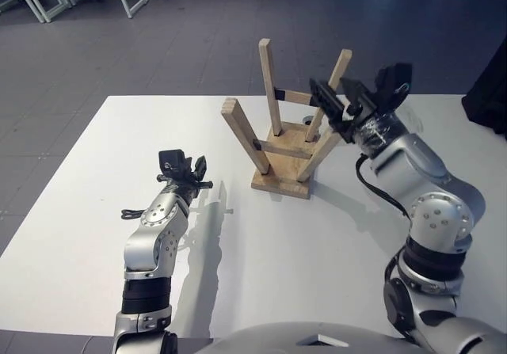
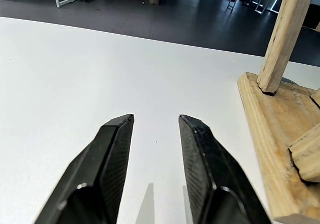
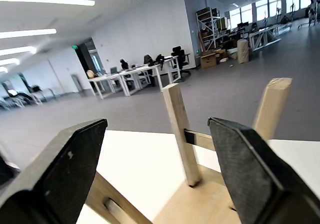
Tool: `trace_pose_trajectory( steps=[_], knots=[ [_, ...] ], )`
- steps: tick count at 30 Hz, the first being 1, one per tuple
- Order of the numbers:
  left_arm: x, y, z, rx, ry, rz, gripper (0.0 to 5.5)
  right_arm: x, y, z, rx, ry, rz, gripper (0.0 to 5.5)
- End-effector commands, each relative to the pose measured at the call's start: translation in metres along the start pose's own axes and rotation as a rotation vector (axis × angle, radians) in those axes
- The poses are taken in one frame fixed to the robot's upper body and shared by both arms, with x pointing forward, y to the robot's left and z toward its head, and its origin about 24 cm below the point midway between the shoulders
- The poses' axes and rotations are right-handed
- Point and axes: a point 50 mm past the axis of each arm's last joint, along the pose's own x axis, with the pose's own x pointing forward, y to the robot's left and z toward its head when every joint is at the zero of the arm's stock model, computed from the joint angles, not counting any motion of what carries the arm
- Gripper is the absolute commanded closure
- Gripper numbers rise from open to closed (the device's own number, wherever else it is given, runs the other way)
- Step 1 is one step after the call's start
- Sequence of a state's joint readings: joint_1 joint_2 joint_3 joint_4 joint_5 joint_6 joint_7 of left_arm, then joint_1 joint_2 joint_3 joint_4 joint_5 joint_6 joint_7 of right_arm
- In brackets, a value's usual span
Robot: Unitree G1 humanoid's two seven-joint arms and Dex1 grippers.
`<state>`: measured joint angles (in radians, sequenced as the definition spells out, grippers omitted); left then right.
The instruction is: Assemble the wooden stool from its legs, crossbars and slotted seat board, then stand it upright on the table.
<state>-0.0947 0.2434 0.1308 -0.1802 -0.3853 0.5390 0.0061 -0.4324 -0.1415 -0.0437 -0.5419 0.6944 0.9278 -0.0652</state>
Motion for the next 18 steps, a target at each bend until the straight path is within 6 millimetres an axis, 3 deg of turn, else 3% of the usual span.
trace_pose_trajectory(
  steps=[1, 5, 8, 10, 12, 14, 16, 18],
  knots=[
    [0.002, -0.002, 0.005, 0.007, -0.013, -0.010, 3.85, 0.003, 0.002, 0.009, 0.057, -0.048, -0.014, 1.79],
    [-0.001, 0.002, 0.001, -0.003, -0.005, 0.007, 3.85, -0.008, -0.010, 0.081, 0.106, -0.340, -0.018, 1.79],
    [-0.006, 0.006, -0.004, -0.012, 0.003, 0.030, 3.85, -0.021, -0.037, 0.102, 0.068, -0.364, -0.083, 1.79],
    [-0.008, 0.006, -0.006, -0.016, 0.005, 0.036, 3.85, -0.026, -0.062, 0.089, -0.051, -0.268, -0.202, 1.79],
    [-0.009, 0.006, -0.006, -0.021, 0.003, 0.041, 3.85, -0.027, -0.090, 0.055, -0.331, -0.053, -0.329, 1.79],
    [-0.008, 0.006, -0.005, -0.020, 0.002, 0.037, 3.85, -0.027, -0.101, 0.019, -0.507, 0.116, -0.332, 1.79],
    [-0.006, 0.006, -0.004, -0.015, 0.003, 0.027, 3.85, -0.014, -0.081, -0.006, -0.548, 0.161, -0.214, 1.79],
    [-0.004, 0.006, -0.003, -0.009, 0.006, 0.017, 3.85, 0.003, -0.038, -0.021, -0.517, 0.113, -0.023, 1.79]
  ],
)
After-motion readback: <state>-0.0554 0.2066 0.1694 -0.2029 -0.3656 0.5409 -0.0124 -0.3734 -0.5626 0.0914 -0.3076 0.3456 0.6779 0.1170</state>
